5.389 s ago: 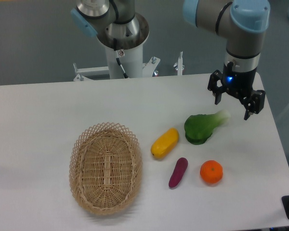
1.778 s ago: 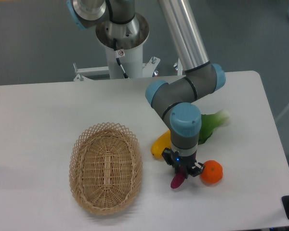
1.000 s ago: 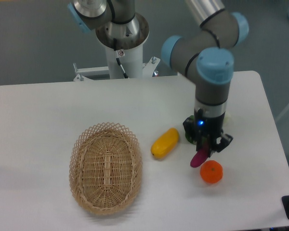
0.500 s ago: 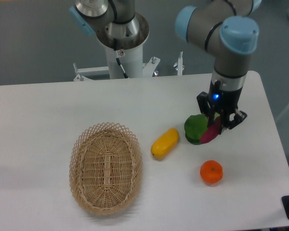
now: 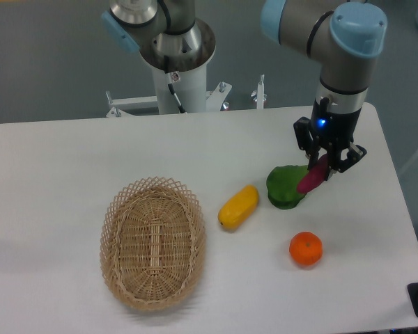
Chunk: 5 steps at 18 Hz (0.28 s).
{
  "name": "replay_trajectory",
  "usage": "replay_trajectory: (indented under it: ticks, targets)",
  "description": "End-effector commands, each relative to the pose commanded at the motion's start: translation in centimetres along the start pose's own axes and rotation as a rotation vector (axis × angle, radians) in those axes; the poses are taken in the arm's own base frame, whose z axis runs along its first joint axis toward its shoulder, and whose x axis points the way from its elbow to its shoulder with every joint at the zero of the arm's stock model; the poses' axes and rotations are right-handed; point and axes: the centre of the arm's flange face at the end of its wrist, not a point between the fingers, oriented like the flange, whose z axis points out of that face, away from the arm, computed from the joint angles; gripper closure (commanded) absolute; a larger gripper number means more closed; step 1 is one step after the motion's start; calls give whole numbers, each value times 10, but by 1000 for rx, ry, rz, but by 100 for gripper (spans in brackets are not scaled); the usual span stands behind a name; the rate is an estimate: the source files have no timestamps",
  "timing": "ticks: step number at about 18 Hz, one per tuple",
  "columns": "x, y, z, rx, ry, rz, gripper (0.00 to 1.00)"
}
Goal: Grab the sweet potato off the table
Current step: 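Lift the held sweet potato up above the bok choy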
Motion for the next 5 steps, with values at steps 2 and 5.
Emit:
replay_trajectory:
  ticks: [2, 5]
  targets:
    - [-1, 0, -1, 0, -3, -1, 75]
    - [-2, 0, -3, 2, -9, -3, 75]
